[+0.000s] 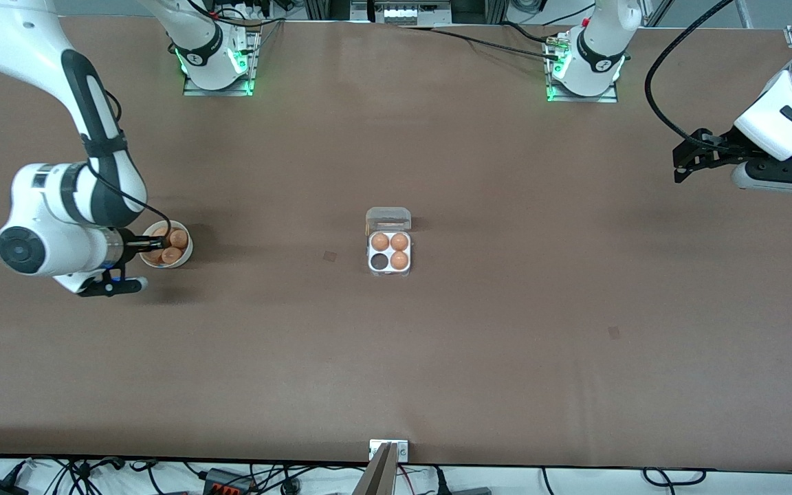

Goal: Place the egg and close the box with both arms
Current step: 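Carry the egg with the right gripper over the carton's empty slot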

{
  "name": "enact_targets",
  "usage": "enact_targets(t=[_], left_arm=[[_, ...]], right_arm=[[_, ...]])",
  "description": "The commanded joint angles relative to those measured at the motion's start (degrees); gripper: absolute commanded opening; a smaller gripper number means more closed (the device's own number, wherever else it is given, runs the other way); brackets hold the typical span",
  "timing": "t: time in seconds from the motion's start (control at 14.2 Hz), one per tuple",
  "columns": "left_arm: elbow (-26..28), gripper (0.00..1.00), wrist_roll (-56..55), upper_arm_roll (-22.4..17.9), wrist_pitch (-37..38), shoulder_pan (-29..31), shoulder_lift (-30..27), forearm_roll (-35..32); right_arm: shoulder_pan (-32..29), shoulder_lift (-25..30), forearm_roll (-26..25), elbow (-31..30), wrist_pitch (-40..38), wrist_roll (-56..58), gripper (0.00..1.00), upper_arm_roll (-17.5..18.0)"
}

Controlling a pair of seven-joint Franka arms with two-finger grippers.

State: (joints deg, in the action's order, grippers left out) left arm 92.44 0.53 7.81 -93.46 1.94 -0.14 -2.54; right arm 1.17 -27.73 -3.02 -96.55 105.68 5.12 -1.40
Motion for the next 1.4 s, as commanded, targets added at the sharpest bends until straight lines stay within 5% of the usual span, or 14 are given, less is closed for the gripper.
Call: enact_targets(t=[0.0,0.21,0.7,1.33], left_arm=[[-1.6,1.0,0.0,0.3,1.3,0.1,0.5,-1.3],[-1.5,1.0,0.0,0.3,1.3,0.0,0.4,-1.3],[-1.5,1.0,0.0,0.2,1.2,0.2,0.5,-1.3],[-1.5,1.0,0.0,0.2,1.2,0.3,0.5,-1.3]], right_arm=[[3.6,0.6,0.9,8.1,-5.8,-0.3,0.21,0.3],[8.7,0.0,8.7,10.4,-3.3,-1.9,0.21,0.4],[26.0,-5.3,11.6,11.2,11.5,-23.8,0.2,0.4],[36.4,-12.8,17.1,11.1,26.0,-39.4,0.2,1.5]])
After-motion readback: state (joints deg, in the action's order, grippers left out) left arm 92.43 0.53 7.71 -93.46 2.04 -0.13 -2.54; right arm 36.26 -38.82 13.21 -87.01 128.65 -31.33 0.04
